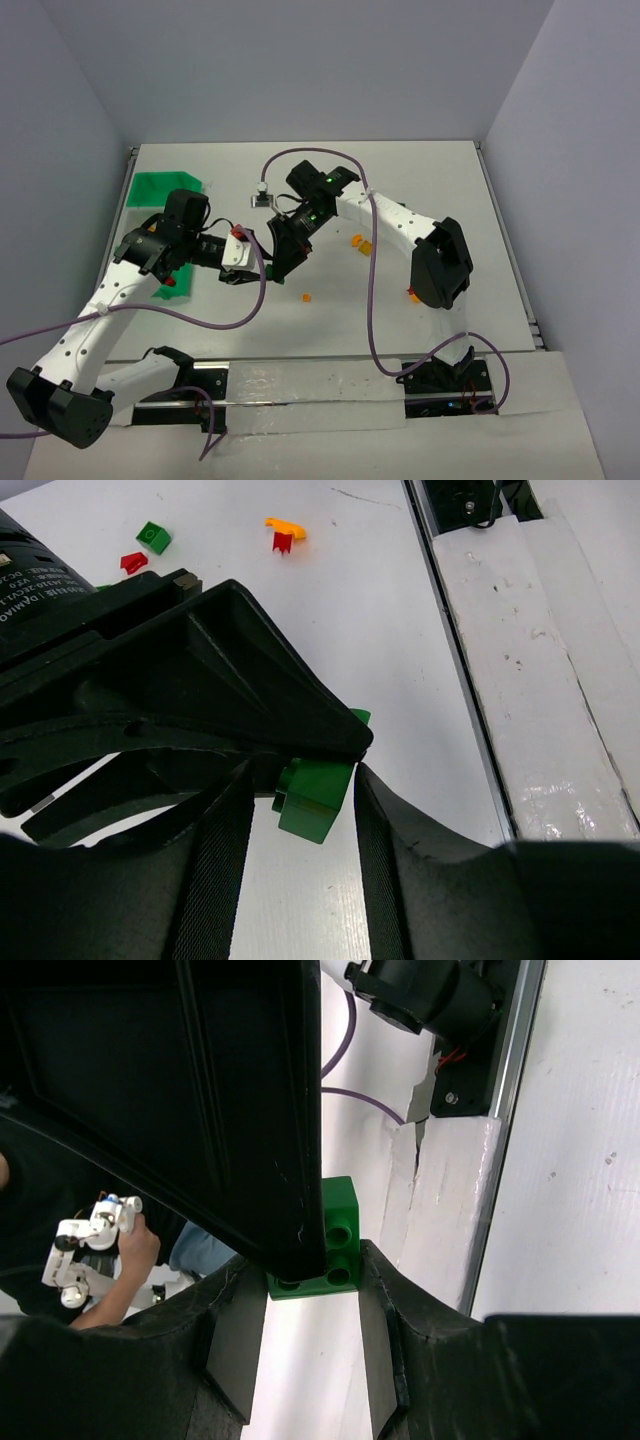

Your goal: Sort the legos into containers by color

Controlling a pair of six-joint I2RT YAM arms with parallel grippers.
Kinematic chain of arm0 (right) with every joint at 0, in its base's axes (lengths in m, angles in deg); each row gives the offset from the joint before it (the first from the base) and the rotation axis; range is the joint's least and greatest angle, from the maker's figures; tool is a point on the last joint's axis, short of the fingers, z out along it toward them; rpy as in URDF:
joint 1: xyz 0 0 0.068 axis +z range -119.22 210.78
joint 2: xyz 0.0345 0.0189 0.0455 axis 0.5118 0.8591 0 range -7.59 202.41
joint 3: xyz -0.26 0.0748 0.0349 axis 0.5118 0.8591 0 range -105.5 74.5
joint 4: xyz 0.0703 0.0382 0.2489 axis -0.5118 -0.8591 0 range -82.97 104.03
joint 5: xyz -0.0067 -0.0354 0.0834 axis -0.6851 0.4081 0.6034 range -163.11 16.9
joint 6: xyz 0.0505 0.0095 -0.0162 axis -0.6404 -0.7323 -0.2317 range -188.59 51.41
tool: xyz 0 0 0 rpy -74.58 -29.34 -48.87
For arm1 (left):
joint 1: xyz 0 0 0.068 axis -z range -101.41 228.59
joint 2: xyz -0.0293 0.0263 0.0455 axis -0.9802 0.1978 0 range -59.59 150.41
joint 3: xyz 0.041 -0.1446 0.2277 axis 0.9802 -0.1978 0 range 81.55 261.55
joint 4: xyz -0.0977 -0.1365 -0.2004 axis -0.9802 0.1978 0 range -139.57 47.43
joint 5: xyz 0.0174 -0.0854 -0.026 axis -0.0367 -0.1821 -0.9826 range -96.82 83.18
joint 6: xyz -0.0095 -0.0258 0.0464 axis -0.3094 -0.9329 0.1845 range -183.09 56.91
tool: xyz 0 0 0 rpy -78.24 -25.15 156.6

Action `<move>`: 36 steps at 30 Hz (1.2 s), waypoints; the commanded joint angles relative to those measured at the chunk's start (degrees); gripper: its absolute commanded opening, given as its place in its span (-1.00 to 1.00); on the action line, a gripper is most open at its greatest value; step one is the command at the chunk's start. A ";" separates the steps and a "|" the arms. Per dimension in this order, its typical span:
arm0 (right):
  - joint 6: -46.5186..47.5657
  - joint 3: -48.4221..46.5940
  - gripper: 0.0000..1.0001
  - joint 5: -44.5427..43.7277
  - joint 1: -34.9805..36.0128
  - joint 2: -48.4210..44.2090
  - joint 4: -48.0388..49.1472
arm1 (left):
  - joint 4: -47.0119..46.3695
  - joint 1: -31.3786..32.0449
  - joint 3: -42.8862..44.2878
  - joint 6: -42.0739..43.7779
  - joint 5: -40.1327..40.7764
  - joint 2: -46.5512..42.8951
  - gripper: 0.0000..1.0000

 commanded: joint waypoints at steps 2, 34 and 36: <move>0.91 -2.91 -1.00 2.71 0.46 -1.45 -1.68 | -0.74 1.04 -0.37 0.98 -0.20 0.04 -0.02; -18.84 0.25 1.00 -36.73 -28.08 -13.96 18.71 | -16.72 -18.94 -0.14 -52.18 28.65 3.26 -1.00; -16.55 1.81 1.00 -45.87 -28.60 -15.84 19.43 | -16.32 -26.84 4.36 -54.46 31.89 10.12 -1.00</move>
